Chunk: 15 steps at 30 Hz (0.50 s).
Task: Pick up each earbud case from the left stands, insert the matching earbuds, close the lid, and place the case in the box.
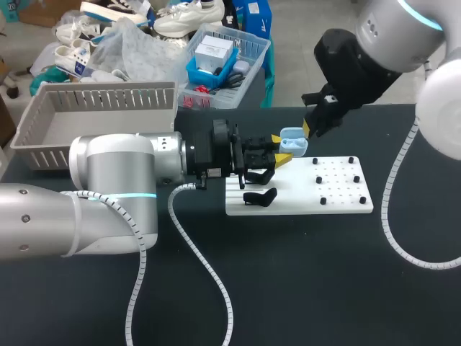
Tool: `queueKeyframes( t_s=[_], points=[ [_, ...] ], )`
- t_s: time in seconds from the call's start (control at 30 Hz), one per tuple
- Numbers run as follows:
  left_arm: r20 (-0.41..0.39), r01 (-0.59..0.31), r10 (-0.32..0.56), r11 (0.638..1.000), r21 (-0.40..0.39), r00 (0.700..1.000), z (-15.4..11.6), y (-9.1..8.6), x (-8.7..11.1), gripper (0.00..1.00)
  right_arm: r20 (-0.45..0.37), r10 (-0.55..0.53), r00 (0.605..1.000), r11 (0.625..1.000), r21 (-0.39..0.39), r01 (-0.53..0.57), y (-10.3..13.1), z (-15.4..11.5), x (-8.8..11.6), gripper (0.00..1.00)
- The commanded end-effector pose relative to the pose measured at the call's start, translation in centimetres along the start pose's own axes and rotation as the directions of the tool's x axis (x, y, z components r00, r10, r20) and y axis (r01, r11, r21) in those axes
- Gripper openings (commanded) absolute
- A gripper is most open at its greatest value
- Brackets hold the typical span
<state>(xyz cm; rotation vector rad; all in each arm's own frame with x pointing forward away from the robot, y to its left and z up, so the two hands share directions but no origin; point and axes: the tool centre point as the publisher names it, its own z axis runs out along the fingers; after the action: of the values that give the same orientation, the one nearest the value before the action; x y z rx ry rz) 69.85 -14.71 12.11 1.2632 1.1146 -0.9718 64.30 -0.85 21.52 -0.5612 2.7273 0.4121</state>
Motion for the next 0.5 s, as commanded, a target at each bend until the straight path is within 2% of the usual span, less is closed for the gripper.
queueKeyframes(
  t_s=[0.03, 0.5],
  points=[
    [0.002, -0.001, 0.001, 1.0, -0.002, 1.0, 0.0, 0.0, 0.1, 0.0, -0.029, -0.006, 1.0, 1.0, -0.008, 0.006, 0.3, 0.8, -0.8, 0.0],
    [0.002, -0.001, 0.001, 1.0, -0.002, 1.0, 0.0, 0.0, 0.1, 0.0, -0.074, -0.035, 0.997, 0.999, 0.001, 0.035, 0.4, 2.5, -1.2, 0.0]
  ],
)
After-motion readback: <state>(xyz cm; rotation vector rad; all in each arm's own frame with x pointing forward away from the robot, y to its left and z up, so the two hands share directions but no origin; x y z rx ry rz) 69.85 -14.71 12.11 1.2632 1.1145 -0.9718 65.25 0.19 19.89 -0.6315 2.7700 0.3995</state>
